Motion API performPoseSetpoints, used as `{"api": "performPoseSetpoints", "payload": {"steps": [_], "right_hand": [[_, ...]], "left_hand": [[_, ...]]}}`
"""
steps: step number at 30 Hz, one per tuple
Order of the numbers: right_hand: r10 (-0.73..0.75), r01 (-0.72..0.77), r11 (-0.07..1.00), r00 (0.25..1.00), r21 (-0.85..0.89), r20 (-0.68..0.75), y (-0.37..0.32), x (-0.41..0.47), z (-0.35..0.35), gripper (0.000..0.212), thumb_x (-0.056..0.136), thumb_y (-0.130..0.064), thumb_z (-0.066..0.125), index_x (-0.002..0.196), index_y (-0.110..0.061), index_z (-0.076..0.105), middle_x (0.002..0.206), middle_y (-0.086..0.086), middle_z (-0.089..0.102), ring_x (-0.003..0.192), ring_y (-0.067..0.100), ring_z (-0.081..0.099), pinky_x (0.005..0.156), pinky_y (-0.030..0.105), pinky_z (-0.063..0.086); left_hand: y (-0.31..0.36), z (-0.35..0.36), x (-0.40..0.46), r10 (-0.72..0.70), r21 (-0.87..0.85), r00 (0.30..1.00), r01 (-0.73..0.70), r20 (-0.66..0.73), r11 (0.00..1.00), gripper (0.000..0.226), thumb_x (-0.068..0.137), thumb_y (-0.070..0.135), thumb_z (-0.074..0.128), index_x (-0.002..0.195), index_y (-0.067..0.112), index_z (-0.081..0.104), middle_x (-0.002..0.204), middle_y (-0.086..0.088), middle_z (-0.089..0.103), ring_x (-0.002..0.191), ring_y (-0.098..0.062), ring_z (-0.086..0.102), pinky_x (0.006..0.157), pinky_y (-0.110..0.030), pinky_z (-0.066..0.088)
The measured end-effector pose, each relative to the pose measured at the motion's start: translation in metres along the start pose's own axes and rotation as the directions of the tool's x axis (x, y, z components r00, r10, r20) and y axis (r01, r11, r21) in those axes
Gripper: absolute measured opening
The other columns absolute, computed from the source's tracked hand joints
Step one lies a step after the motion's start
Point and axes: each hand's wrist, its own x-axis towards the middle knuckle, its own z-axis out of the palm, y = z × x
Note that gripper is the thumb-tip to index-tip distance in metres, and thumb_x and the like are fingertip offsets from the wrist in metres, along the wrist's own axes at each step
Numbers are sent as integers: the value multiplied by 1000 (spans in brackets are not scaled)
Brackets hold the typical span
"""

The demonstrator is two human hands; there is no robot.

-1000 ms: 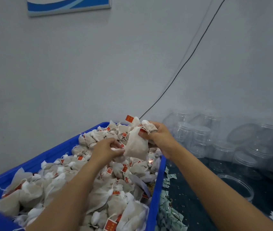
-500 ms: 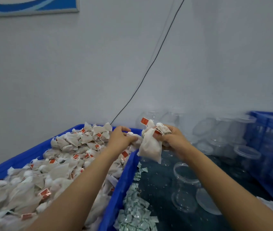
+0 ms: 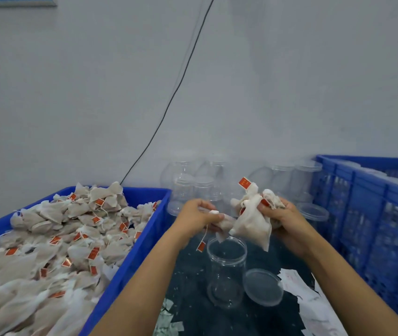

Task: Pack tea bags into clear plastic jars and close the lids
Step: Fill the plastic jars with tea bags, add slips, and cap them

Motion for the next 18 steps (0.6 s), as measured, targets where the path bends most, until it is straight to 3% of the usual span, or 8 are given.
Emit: {"api": "performPoseSetpoints", "payload": {"steps": [4, 7, 10, 14, 18], "right_hand": [[-39, 39, 999, 999, 12, -14, 2, -1, -9, 31, 69, -20, 69, 98, -11, 67, 88, 5, 74, 81, 19, 68, 74, 34, 54], [-94, 97, 989, 995, 107, -40, -2, -4, -14, 23, 70, -17, 68, 92, -12, 69, 84, 4, 74, 72, 14, 69, 59, 24, 56], [-136, 145, 974, 989, 176, -61, -7, -7, -20, 12, 71, -16, 67, 81, -16, 74, 82, 3, 74, 70, 11, 70, 57, 22, 56], [-165, 179, 965, 982, 191, -88, -6, -9, -24, 16, 70, -18, 68, 85, -16, 74, 89, 4, 75, 77, 14, 71, 64, 27, 57], [-154, 168, 974, 983, 152, -99, 1, -9, -26, 23, 68, -21, 69, 90, -14, 73, 92, 5, 75, 78, 15, 71, 65, 27, 58]], "left_hand": [[7, 19, 0, 13, -205, 999, -23, -51, 978, 28, 84, 6, 72, 107, 0, 58, 103, -20, 67, 68, -17, 70, 57, -20, 55], [13, 27, 3, 42, -271, 997, -57, -62, 961, 25, 84, 5, 71, 105, 0, 58, 105, -23, 67, 72, -22, 70, 62, -26, 58], [17, 29, 6, 68, -269, 995, -87, -79, 959, 21, 85, 9, 72, 102, 5, 59, 104, -19, 68, 84, -26, 71, 72, -32, 60], [19, 28, 7, 115, -209, 993, -120, -35, 971, 19, 84, 10, 72, 99, 9, 61, 103, -16, 69, 82, -22, 72, 68, -28, 59], [2, 30, 3, 76, 50, 997, -76, 7, 996, 22, 82, 14, 75, 98, 10, 61, 96, -12, 70, 70, -17, 71, 55, -21, 54]]}}
